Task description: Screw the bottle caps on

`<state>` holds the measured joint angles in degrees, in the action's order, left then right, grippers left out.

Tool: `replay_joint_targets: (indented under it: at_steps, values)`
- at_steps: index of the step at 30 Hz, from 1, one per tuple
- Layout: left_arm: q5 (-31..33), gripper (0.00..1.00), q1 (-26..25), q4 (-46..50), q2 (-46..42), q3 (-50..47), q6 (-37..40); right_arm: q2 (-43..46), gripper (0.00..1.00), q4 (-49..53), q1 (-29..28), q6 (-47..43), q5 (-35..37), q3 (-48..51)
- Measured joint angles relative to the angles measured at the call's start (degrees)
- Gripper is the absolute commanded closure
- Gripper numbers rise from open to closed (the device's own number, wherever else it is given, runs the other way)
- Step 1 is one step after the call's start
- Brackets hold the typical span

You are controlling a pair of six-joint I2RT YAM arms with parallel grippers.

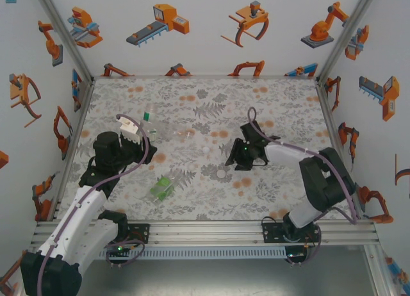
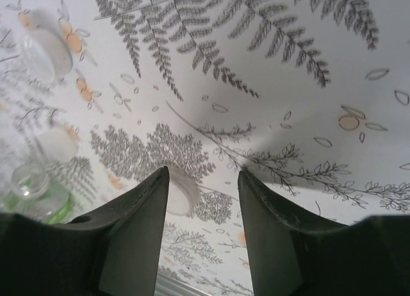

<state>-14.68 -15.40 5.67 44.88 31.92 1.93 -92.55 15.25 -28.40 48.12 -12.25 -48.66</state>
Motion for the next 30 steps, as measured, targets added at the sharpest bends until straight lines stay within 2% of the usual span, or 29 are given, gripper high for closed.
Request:
replay_joint_targets:
  at_steps: [6, 10, 17, 30]
  values:
    - [0.2, 1.0, 0.0, 0.2, 0.0, 0.0, 0.0, -10.0, 0.46, 10.7, -6.7, -1.5, 8.2, -14.6]
    - [0.2, 1.0, 0.0, 0.4, 0.0, 0.0, 0.0, -13.7, 0.45, 15.5, -11.5, -2.8, 12.1, -20.1]
    - [0.1, 1.0, 0.0, 0.4, 0.7, 0.0, 0.0, -13.9, 0.46, 20.3, -17.6, -3.4, 16.5, -20.5]
    - [0.1, 1.0, -0.3, 0.7, 0.9, 0.0, 0.2, -13.3, 0.51, 21.8, -18.6, -3.0, 17.9, -19.5]
